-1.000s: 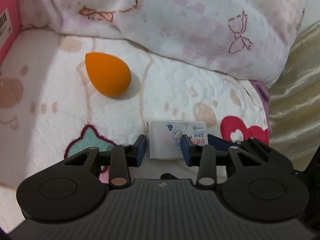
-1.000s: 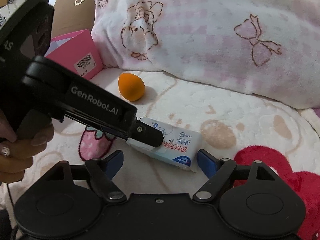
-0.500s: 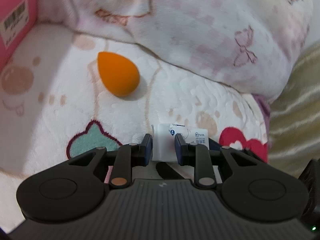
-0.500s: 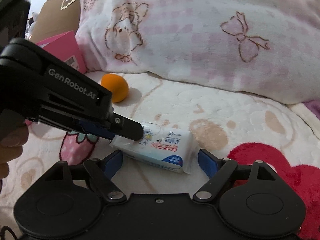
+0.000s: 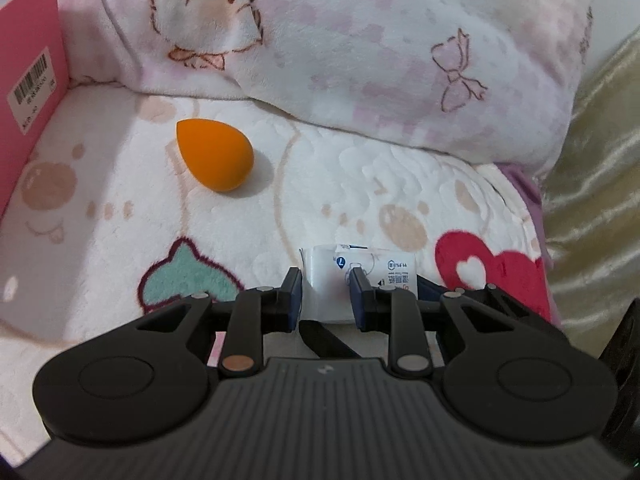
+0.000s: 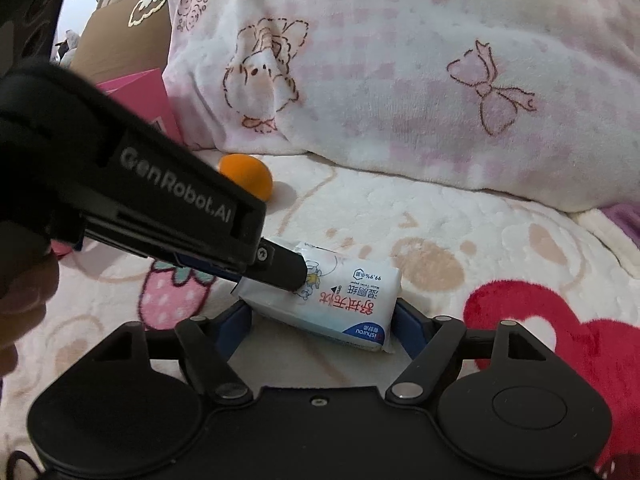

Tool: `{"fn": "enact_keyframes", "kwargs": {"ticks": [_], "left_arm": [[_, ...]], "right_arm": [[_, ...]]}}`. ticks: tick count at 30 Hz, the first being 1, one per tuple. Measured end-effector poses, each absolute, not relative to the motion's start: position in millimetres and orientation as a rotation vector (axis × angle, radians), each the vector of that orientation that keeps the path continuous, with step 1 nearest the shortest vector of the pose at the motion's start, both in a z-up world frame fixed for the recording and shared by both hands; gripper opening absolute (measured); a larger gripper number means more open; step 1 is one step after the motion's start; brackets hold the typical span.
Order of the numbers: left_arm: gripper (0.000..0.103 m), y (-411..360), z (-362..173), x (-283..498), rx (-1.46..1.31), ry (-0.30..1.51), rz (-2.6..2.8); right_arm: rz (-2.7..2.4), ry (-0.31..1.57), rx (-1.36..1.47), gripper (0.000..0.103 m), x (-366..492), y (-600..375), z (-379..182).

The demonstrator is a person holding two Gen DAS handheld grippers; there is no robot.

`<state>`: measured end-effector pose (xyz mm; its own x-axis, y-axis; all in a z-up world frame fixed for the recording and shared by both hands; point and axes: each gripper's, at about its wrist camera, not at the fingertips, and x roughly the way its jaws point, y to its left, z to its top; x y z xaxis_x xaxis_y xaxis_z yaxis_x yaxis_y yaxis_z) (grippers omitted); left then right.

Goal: Organize objects
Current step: 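Lift the white wipe packet with the left tool toward the pink box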

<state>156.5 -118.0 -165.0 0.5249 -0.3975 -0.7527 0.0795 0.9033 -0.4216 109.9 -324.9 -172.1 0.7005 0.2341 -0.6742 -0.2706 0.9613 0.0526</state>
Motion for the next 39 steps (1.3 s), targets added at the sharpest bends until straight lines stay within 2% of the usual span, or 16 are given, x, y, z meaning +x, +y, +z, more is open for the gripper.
{"fn": "enact_keyframes", "kwargs": {"ticks": [21, 39], "left_arm": [[0.024, -65.1, -117.7, 71.8, -0.336, 1.031, -0.368], [0.024, -7.7, -89.7, 21.8, -0.392, 1.088, -0.388]], "right_arm": [[0.322, 0.824, 0.008, 0.078, 33.2, -271.0, -118.9], [0.363, 0.935, 0.036, 0.078, 2.9, -221.3, -76.6]]}}
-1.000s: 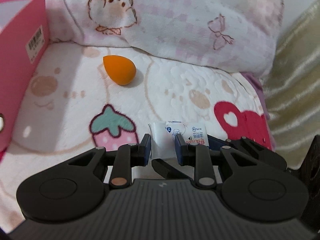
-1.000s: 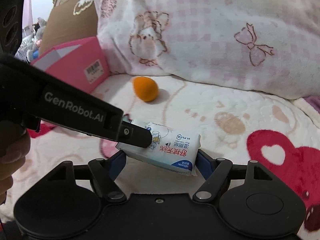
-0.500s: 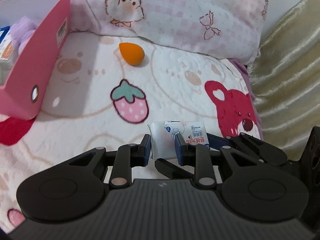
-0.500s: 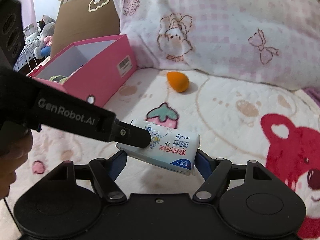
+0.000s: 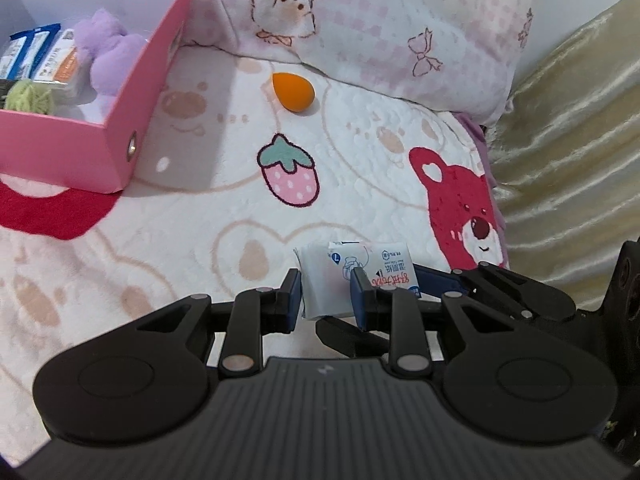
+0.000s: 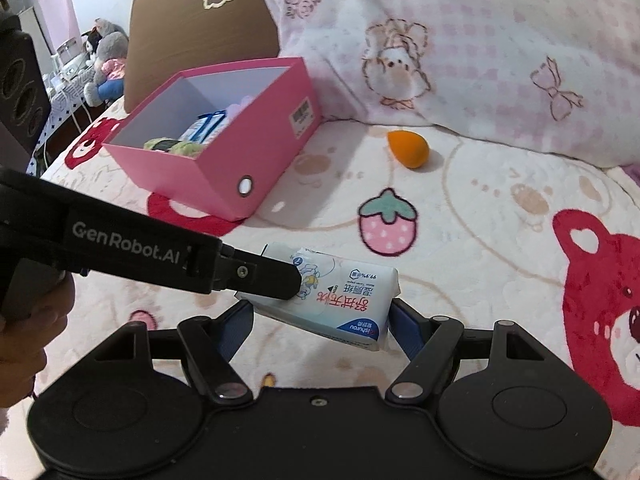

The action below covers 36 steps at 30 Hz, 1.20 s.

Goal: Organize objects
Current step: 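Lift the white wipe packet with the left tool toward the pink box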

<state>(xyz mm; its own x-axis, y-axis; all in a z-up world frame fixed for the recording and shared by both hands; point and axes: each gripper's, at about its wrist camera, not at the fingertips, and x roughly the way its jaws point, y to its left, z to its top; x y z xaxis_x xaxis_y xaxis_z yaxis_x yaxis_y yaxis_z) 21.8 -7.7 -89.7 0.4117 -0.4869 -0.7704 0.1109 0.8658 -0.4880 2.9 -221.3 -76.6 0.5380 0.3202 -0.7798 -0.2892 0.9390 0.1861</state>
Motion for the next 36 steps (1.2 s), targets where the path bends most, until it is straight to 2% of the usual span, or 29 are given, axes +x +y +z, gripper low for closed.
{"fn": "enact_keyframes", "kwargs": {"ticks": [8, 9, 11, 13, 22, 36], "left_arm": [[0.024, 26.2, -75.6, 1.3, -0.461, 1.094, -0.403], [0.024, 30.8, -74.7, 0.2, -0.474, 1.095, -0.397], [0.024, 40.6, -71.2, -3.0, -0.485, 1.090, -0.378], [0.024, 51.9, -65.7, -6.2, -0.501, 1.069, -0.361], [0.024, 90.1, -35.1, -10.9, -0.476, 1.031, -0.323], [0.027, 134.4, 16.9, 18.1, -0.441, 0.979, -0.273]], "right_arm": [[0.395, 0.951, 0.003, 0.077, -6.2, -195.4, -51.9], [0.395, 0.941, 0.005, 0.071, -6.2, -194.0, -49.0], [0.426, 0.951, 0.035, 0.069, -3.8, -192.2, -44.0], [0.441, 0.941, 0.041, 0.062, -2.6, -188.1, -38.0], [0.500, 0.908, 0.008, 0.049, 10.5, -157.3, -7.7], [0.540, 0.849, -0.023, 0.043, 59.5, -117.5, 37.3]]}}
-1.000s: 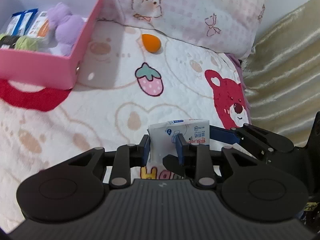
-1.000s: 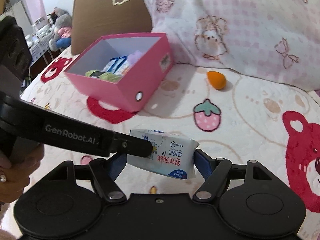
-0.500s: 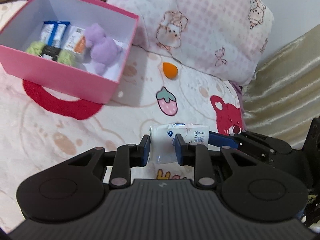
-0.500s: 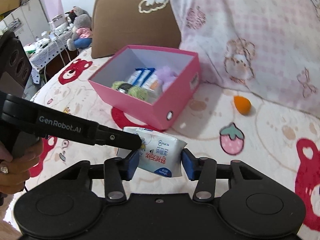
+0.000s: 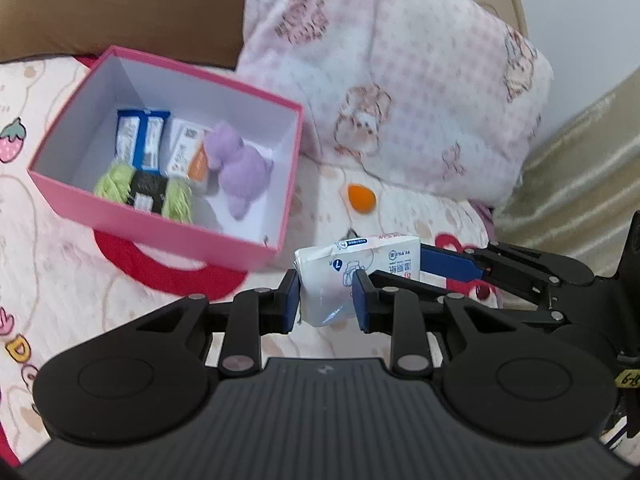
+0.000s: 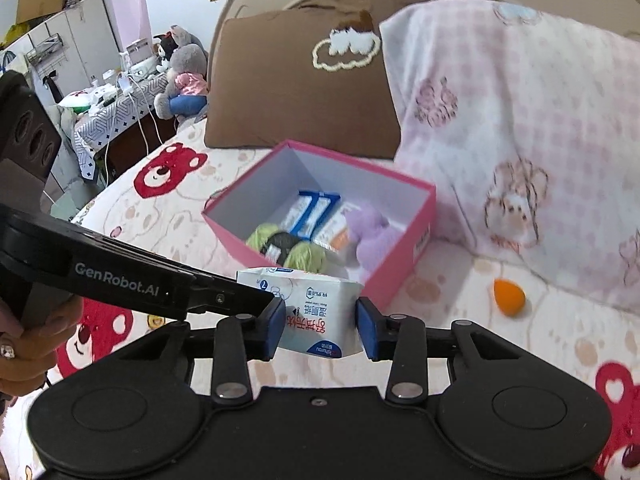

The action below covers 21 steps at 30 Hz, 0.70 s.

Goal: Organize objects
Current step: 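Lift the white wipe packet with the left tool toward the pink box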

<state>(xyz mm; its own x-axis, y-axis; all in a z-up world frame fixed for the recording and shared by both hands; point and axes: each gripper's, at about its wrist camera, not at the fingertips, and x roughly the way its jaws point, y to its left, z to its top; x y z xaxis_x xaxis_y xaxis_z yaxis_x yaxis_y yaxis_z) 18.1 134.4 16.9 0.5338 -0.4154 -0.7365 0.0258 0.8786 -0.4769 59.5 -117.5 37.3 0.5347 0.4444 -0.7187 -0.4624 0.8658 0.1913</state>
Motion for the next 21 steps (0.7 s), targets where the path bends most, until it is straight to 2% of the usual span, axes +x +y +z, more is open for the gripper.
{"fn": "enact_keyframes", "kwargs": {"ticks": [11, 21], "left_arm": [[0.027, 158.9, 17.1, 74.7, -0.470, 0.989, -0.236], [0.029, 176.1, -26.0, 110.9, -0.559, 1.044, -0.224]], "right_arm": [[0.559, 0.902, -0.029, 0.040, 125.3, -104.0, 37.0], [0.570, 0.938, -0.150, 0.040, 160.1, -82.8, 7.9]]}}
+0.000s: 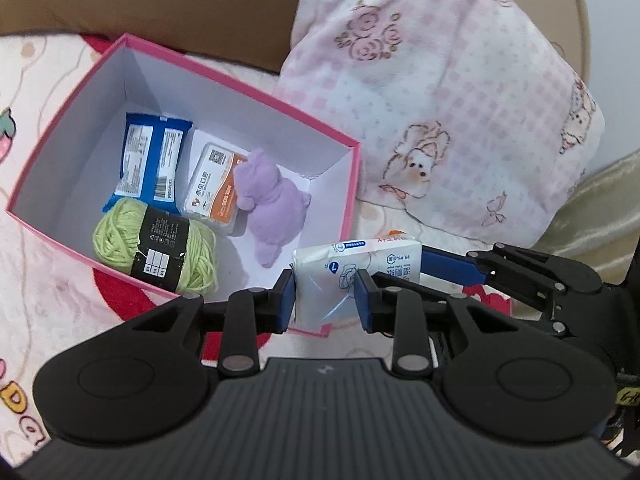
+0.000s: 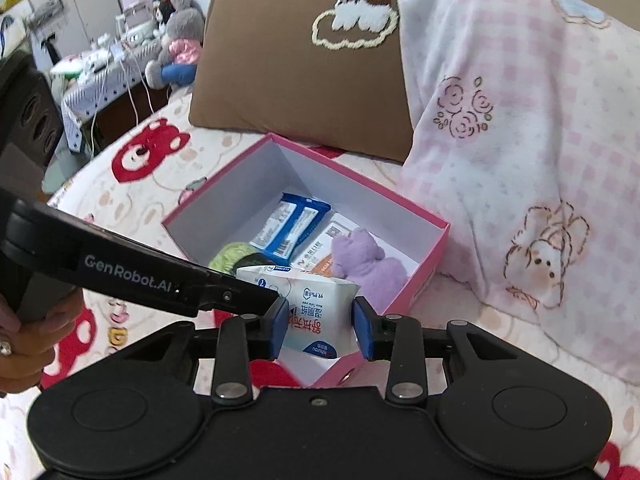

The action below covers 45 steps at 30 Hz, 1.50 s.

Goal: Organize objects
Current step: 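Lift the white wipe packet with the left tool toward the pink box, then lower the white wipe packet into the pink box beside the yarn ball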

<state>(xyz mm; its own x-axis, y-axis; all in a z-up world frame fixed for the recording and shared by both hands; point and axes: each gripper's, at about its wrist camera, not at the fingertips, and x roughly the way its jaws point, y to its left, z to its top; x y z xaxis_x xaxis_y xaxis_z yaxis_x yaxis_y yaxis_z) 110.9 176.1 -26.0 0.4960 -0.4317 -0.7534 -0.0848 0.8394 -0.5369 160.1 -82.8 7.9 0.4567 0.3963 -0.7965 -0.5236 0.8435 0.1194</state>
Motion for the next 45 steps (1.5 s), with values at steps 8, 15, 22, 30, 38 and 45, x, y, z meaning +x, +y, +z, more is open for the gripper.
{"fn": "enact_keyframes", "kwargs": {"ticks": [8, 15, 22, 30, 38, 45], "left_arm": [[0.029, 187.7, -58.5, 133.2, -0.627, 1.077, -0.205], [0.029, 203.2, -84.9, 144.7, -0.736, 1.102, -0.183], [0.029, 204.8, -101.4, 153.4, -0.724, 1.154, -0.146], [0.029, 208.0, -111.1, 158.9, -0.656, 1.224, -0.089], [0.029, 196.2, -109.6, 170.4, -0.552, 1.283, -0.078], [0.030, 176.7, -113.5, 179.8, -0.462, 1.306, -0.064]], "right_arm": [[0.590, 0.940, -0.259, 0.040, 179.9, -67.3, -13.6], [0.630, 0.927, -0.405, 0.039, 191.9, -48.2, -28.6], [0.688, 0.946, -0.537, 0.039, 200.4, -26.2, -41.3], [0.733, 0.984, -0.586, 0.039, 204.1, -11.2, -60.1], [0.692, 1.080, -0.547, 0.039, 208.6, -14.4, -71.2], [0.674, 1.118, -0.537, 0.039, 210.7, -21.4, -75.1]]}}
